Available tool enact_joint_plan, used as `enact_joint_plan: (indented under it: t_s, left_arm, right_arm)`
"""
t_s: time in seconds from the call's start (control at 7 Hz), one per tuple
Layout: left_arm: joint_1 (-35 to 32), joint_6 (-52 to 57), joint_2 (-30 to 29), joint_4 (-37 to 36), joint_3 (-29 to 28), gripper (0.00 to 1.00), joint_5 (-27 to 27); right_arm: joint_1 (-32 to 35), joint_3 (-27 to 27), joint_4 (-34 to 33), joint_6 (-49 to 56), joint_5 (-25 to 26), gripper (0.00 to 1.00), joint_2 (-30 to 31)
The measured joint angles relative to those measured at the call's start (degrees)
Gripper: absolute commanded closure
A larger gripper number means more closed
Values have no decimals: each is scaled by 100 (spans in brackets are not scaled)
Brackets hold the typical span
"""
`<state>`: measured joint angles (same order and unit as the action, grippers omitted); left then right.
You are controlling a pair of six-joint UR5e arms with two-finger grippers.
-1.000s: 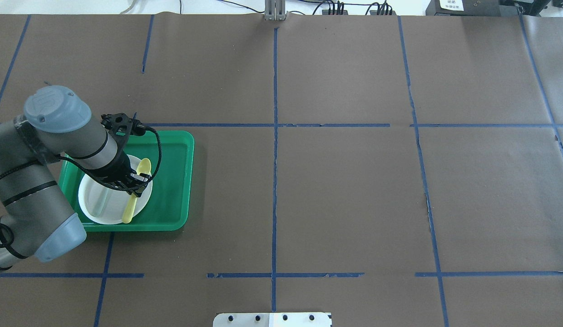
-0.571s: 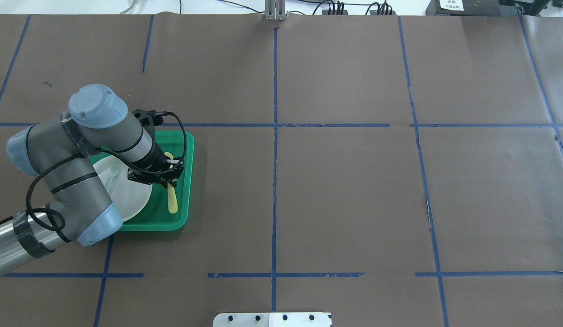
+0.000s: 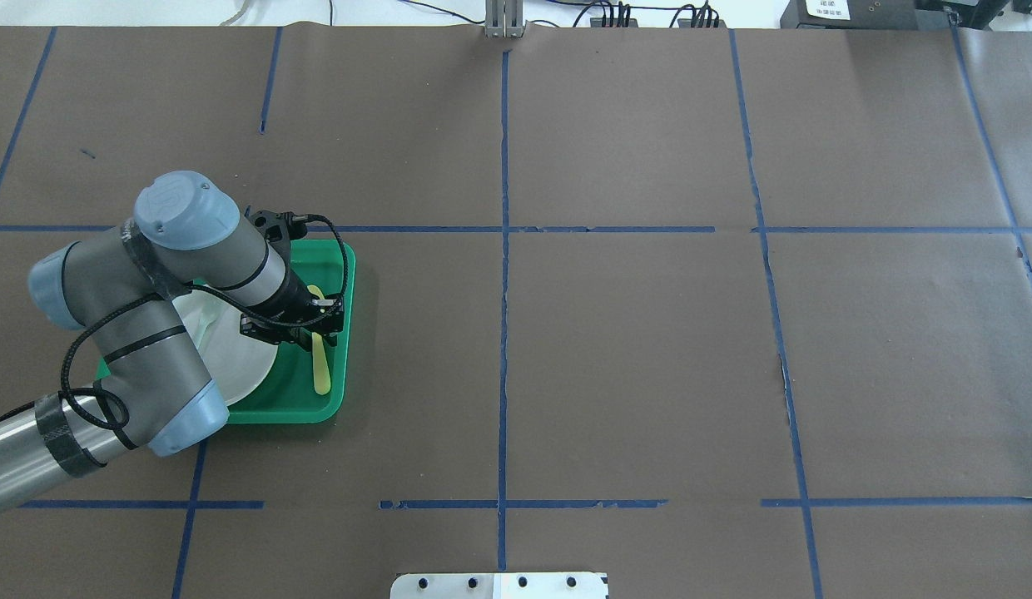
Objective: Place spoon
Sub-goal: 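Carry the spoon off the plate and lower it onto the tray beside it, then open the left gripper and lift it away from the tray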
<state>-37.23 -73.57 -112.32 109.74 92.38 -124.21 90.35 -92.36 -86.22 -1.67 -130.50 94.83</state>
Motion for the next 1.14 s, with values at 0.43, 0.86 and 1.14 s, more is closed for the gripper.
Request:
enact_joint_plan:
  t_s: [0.43,0.86,1.14]
  left_arm:
    - [-331,-13,102,-307,764,1,-23]
    - [-1327,458,152,-1261,1719,1,-46]
    - [-2114,1793,423,-1540,1852,1,-191]
  right_arm:
    - [0,-1,0,0,-1,0,0]
    - [0,1,0,0,-2,0,0]
    - [0,0,0,0,-2,0,0]
